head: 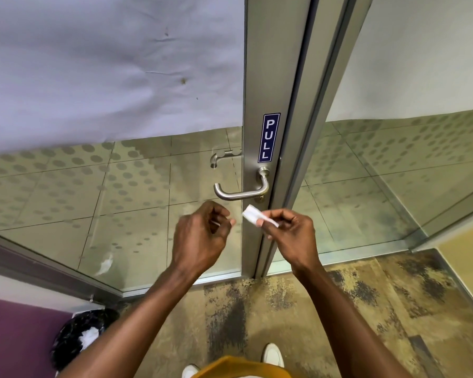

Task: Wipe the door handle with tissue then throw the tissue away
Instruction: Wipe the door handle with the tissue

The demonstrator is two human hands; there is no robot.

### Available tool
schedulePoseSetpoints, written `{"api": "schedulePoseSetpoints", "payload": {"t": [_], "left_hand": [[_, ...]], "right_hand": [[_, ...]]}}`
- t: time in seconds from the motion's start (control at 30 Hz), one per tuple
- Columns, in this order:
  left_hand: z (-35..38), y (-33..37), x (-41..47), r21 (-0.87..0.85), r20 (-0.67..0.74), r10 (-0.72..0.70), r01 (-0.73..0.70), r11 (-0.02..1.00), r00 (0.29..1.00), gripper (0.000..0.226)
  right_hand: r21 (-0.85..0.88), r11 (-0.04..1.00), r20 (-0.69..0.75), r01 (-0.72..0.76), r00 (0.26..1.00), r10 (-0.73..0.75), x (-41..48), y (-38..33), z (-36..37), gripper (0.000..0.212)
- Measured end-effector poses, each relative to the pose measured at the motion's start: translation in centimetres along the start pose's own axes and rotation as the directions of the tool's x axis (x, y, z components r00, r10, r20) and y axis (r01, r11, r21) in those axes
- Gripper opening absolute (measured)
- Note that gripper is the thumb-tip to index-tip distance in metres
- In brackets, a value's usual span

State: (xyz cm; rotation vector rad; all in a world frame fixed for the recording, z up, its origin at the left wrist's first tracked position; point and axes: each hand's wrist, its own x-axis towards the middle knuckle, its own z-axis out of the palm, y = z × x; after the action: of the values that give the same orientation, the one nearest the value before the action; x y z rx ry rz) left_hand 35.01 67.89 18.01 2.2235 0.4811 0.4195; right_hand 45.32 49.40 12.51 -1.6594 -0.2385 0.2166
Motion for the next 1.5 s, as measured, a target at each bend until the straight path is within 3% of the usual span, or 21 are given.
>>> {"api": "schedulePoseSetpoints", "payload": {"t": [0.1,0.17,0.27,0.5,0.63,0.73,1.0,1.17,1.3,1.5], "left_hand": [[-1.8,0.3,2.1,0.361,-0.166,0.381,-0.304,0.882,0.909,0.017],[-3.1,0.5,4.3,0.547,-0.176,0.568,-0.400,0.736,0.804,0.022],[-4.6,0.9,7.3,0.698,-0.169,0.659,-0.382,0.605,0.733,0.033],[-7.4,1.5,12.4,0.768,-0.243,0.761,-0.360,0.530,0.601,0.080],[-8.2,0.7,15.2,0.795,-0.270,0.785,-0.331,0.509,0.558,0.099],[-8.4,-0.1,16.8,0.794,-0.313,0.791,-0.312,0.522,0.526,0.110],[-8.4,-1.4,18.5,0.819,-0.309,0.808,-0.291,0.494,0.502,0.112],[-8.5,-1.4,18.5,0.822,-0.303,0.803,-0.285,0.492,0.513,0.110],[-8.5,-1.4,18.4,0.829,-0.294,0.803,-0.279,0.484,0.518,0.109],[-8.6,-1.3,18.3,0.832,-0.296,0.796,-0.267,0.486,0.527,0.108]], "right_hand": [[-0.387,0.890,-0.203,0.240,0.919,-0.337,2.6,-0.6,-0.2,0.014],[-0.600,0.745,-0.179,0.292,0.858,-0.481,4.4,-1.2,-0.2,0.019],[-0.724,0.592,-0.059,0.353,0.824,-0.564,6.6,-1.5,-0.1,0.028],[-0.778,0.312,0.326,0.545,0.775,-0.541,9.4,-0.8,-2.2,0.039],[-0.752,0.239,0.502,0.614,0.769,-0.394,9.8,-0.9,-3.1,0.070],[-0.711,0.221,0.608,0.668,0.741,-0.285,10.4,-1.7,-4.0,0.080],[-0.612,-0.002,0.751,0.790,0.582,-0.312,12.7,-4.5,-3.6,0.052],[-0.614,-0.108,0.777,0.782,0.576,-0.255,12.5,-5.2,-3.0,0.034],[-0.667,-0.046,0.736,0.744,0.648,-0.194,11.2,-4.6,-2.7,0.051],[-0.793,-0.009,0.601,0.610,0.778,-0.183,7.4,-5.1,2.1,0.021]]}}
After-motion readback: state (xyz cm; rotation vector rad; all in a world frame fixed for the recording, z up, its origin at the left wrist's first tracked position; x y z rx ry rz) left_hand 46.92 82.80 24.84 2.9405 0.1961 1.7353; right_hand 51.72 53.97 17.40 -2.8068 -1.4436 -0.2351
